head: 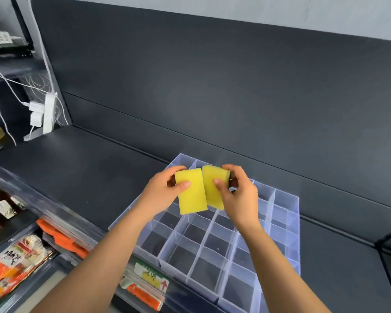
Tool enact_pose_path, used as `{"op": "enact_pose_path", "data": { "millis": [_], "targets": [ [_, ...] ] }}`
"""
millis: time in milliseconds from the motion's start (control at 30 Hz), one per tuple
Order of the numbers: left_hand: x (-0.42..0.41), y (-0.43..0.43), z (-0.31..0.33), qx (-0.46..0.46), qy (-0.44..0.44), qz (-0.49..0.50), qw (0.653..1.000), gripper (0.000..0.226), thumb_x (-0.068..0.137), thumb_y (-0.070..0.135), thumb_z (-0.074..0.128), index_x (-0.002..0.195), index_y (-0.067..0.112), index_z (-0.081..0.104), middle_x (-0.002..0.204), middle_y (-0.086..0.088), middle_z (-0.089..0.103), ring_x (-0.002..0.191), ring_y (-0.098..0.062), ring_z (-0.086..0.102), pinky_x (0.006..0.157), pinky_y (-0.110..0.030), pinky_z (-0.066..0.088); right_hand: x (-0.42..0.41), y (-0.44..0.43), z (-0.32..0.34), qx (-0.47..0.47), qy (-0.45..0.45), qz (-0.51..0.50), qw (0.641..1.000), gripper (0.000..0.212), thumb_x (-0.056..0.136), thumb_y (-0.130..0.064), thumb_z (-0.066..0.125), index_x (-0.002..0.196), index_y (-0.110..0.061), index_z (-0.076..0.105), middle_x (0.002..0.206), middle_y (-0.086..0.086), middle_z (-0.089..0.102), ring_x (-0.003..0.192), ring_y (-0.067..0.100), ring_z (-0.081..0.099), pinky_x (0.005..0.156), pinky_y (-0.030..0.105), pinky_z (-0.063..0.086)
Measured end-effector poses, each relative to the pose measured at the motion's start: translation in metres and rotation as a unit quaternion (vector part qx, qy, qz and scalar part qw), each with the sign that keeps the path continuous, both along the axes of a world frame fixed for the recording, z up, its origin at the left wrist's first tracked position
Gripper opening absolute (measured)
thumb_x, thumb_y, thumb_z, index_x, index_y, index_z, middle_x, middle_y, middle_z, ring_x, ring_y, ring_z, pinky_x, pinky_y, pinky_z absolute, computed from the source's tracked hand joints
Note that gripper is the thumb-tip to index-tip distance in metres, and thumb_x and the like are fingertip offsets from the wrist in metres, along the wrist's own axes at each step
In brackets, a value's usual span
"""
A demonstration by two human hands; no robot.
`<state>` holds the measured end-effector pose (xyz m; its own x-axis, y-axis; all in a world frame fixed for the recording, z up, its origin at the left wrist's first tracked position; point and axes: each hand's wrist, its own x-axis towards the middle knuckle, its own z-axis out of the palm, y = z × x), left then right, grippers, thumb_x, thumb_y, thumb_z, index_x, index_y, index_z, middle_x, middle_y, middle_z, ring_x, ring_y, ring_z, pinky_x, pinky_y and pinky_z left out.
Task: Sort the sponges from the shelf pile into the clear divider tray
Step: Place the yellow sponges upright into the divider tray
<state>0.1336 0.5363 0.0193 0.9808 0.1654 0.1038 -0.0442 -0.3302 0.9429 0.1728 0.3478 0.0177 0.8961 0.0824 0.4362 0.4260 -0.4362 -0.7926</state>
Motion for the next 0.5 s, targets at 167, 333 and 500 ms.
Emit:
{"op": "enact_pose_path", "data": {
  "millis": [167, 333, 500],
  "targets": [
    [0.045, 0.032, 0.002, 0.043, -0.011, -0.015, 0.999, 0.034, 0.086, 0.022, 0.065, 0.116, 0.034, 0.054, 0.108, 0.005, 0.064, 0.098, -0.012, 0.061, 0.084, -0.034, 0.051, 0.035, 0.028, 0.005, -0.008, 0.025, -0.034, 0.999, 0.027, 0.084, -0.017, 0.067, 0.106, -0.024, 0.054, 0.074, -0.006, 0.052, 0.071, 0.015, 0.053, 0.063, 0.024, 0.044],
    [0.093, 0.058, 0.008, 0.149, -0.05, -0.018, 0.987, 0.044, 0.086, 0.02, 0.064, 0.128, 0.025, 0.052, 0.107, 0.004, 0.059, 0.096, -0.015, 0.056, 0.081, -0.029, 0.046, 0.073, 0.055, 0.004, -0.006, 0.04, -0.085, 0.996, 0.024, 0.084, -0.01, 0.064, 0.104, -0.02, 0.052, 0.077, -0.007, 0.053, 0.075, 0.025, 0.054, 0.07, 0.034, 0.047],
    [0.134, 0.073, 0.004, 0.247, -0.086, -0.028, 0.965, 0.047, 0.089, 0.018, 0.059, 0.134, 0.022, 0.048, 0.103, 0.003, 0.048, 0.095, -0.017, 0.049, 0.082, -0.027, 0.04, 0.097, 0.077, -0.007, -0.014, 0.046, -0.126, 0.991, 0.023, 0.084, -0.008, 0.064, 0.099, -0.022, 0.054, 0.079, -0.016, 0.054, 0.073, 0.021, 0.054, 0.068, 0.033, 0.047]
  ]
}}
